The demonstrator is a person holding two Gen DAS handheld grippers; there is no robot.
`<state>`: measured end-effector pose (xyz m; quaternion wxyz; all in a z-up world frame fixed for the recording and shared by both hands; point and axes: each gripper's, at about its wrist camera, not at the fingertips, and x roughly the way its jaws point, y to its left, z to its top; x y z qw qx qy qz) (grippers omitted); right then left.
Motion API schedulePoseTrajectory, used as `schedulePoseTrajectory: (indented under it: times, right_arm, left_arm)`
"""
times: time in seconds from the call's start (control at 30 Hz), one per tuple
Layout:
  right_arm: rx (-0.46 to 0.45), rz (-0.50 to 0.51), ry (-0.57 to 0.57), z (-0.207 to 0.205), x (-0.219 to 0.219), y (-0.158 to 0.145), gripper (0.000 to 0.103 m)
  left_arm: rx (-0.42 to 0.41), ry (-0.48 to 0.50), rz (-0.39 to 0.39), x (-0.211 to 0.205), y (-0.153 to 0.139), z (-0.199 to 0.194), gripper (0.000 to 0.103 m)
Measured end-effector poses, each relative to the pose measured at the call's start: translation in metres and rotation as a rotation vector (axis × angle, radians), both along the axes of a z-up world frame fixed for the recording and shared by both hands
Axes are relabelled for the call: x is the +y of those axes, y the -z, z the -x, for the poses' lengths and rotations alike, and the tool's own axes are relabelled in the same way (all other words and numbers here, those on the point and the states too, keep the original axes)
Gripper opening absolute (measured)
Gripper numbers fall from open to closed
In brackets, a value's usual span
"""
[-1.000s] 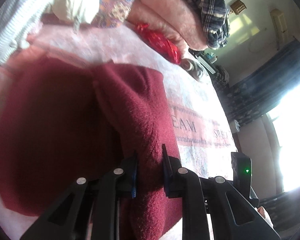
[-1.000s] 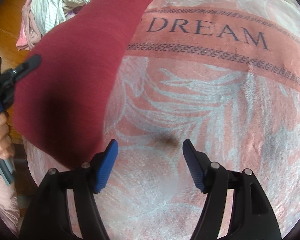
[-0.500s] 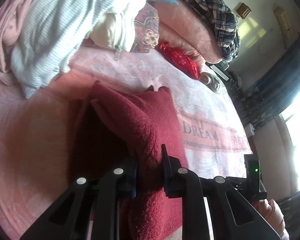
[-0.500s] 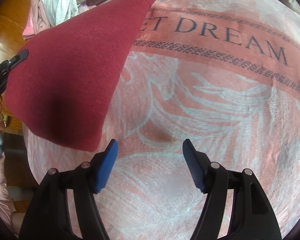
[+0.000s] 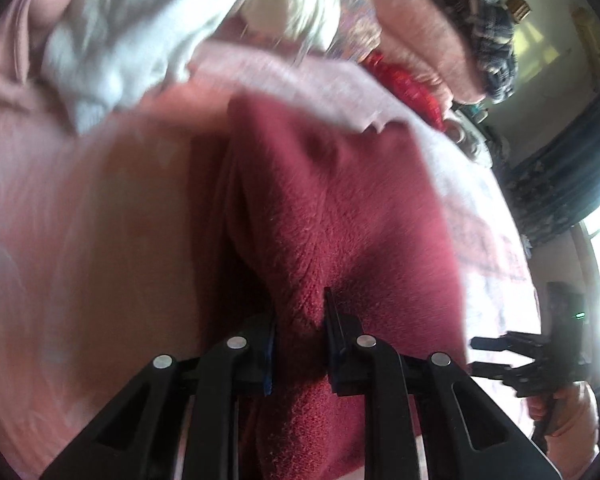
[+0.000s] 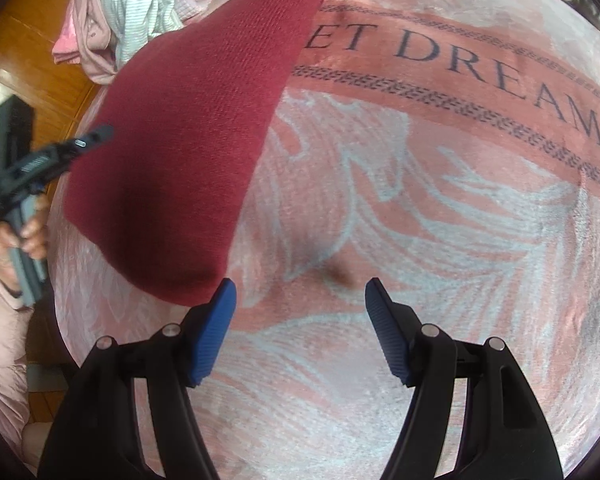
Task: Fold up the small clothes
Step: 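Fold the sweater bundle over with the left tool while the right tool grasps its corner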
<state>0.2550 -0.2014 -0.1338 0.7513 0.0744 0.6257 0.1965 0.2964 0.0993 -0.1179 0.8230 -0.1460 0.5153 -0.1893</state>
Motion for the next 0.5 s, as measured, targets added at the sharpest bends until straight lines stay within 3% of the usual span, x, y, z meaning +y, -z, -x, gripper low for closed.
schedulePoseTrajectory:
  times: [0.2, 0.27, 0.33, 0.43, 0.5]
  right_arm:
    - [0.007, -0.018, 0.004, -0.004, 0.018, 0.000, 0.067]
    - [0.000, -0.028, 0.006, -0.006, 0.019, -0.004, 0.067]
    - [-0.009, -0.045, 0.007, -0.005, 0.016, -0.009, 0.069]
    - [0.002, -0.092, 0.006, -0.003, 0.015, -0.011, 0.070]
    - [0.017, -0.102, 0.004, -0.004, 0.021, -0.007, 0.070]
  left_arm:
    - [-0.037, 0.006, -0.020, -0.004, 0.002, 0.005, 0.023]
    - [-0.051, -0.001, -0.037, -0.004, -0.003, 0.010, 0.031]
    - [-0.042, -0.010, -0.046, -0.003, -0.011, 0.015, 0.049]
    - [-0.004, -0.003, -0.035, -0.001, -0.017, 0.031, 0.061]
    - [-0.001, 0.010, -0.028, -0.002, -0.020, 0.048, 0.063]
